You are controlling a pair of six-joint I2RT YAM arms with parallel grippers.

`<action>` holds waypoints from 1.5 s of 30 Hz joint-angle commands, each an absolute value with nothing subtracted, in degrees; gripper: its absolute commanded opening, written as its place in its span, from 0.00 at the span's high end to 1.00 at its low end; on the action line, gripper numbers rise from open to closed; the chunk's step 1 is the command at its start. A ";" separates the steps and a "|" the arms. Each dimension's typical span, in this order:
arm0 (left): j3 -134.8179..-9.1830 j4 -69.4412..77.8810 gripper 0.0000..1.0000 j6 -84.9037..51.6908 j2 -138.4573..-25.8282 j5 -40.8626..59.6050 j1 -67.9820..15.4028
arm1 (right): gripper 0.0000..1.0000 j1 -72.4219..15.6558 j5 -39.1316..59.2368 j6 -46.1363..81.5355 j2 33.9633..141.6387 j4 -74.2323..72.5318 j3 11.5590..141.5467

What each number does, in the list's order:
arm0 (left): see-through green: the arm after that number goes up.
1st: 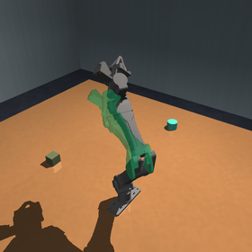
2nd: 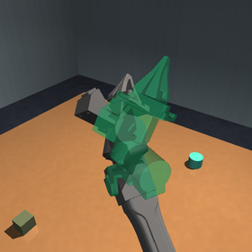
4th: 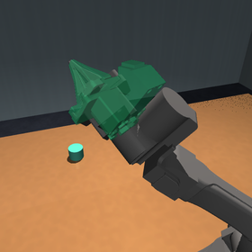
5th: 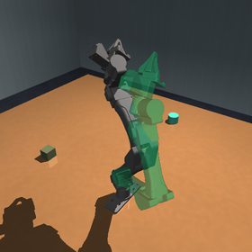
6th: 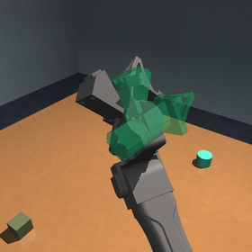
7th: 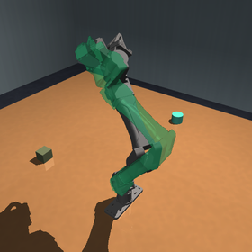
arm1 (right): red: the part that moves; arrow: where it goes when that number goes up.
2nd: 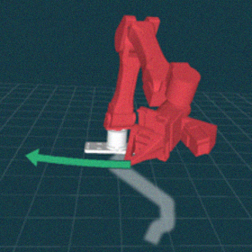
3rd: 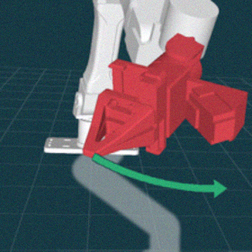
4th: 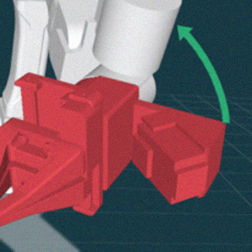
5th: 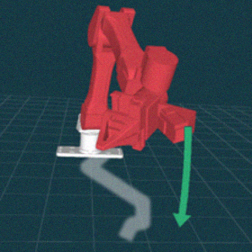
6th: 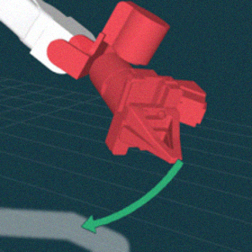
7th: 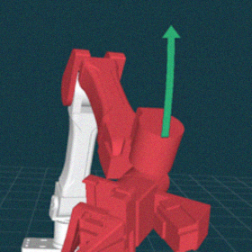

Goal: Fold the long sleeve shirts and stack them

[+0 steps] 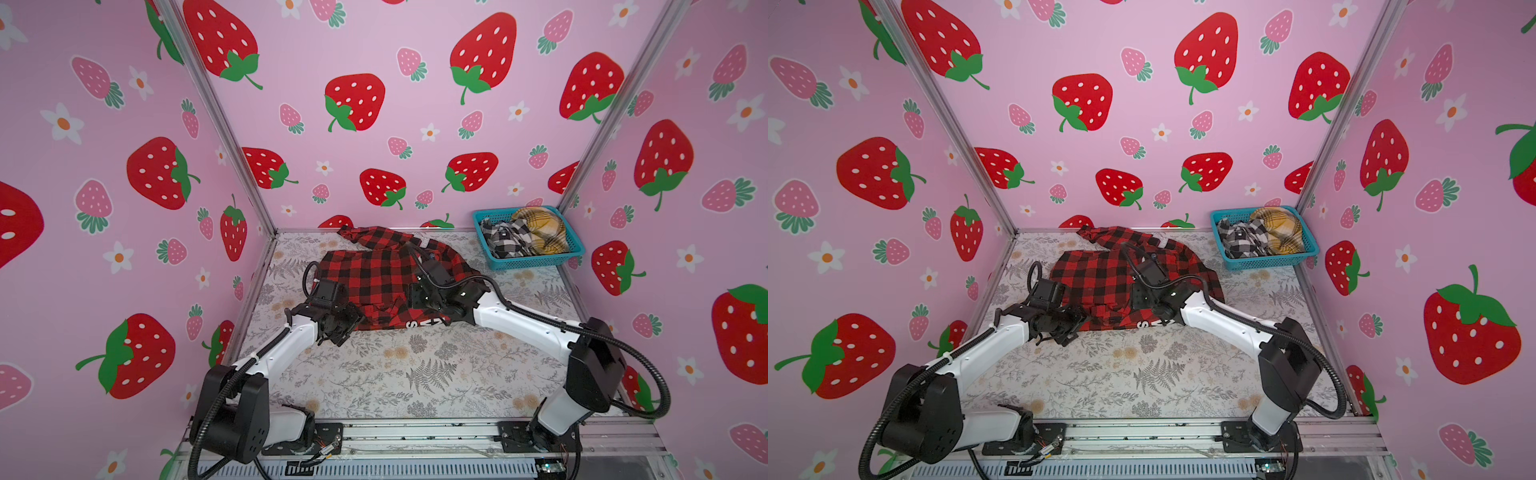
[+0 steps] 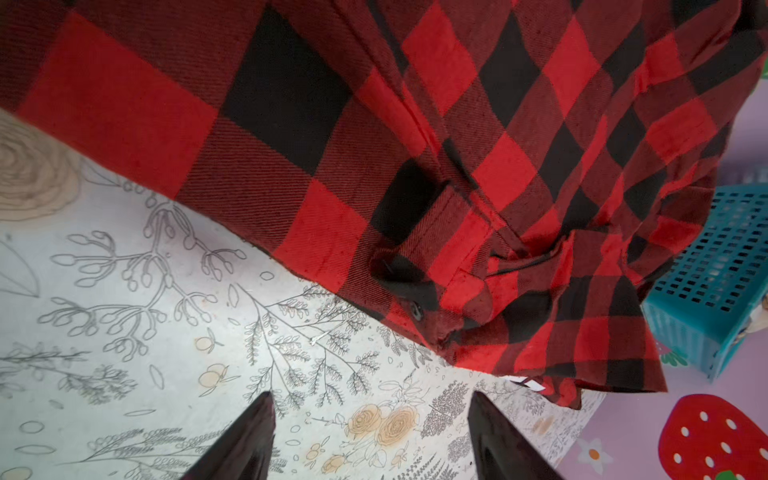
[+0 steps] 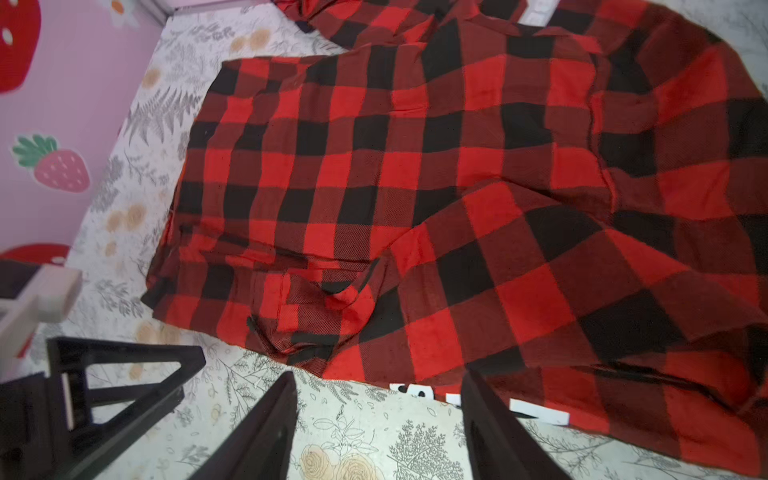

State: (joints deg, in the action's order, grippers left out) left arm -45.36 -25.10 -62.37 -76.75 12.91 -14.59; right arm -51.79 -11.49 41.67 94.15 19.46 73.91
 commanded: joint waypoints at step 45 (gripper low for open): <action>-65.67 -44.95 1.00 -36.68 -69.16 1.45 -5.71 | 0.02 -33.16 23.09 58.33 89.91 -8.47 50.08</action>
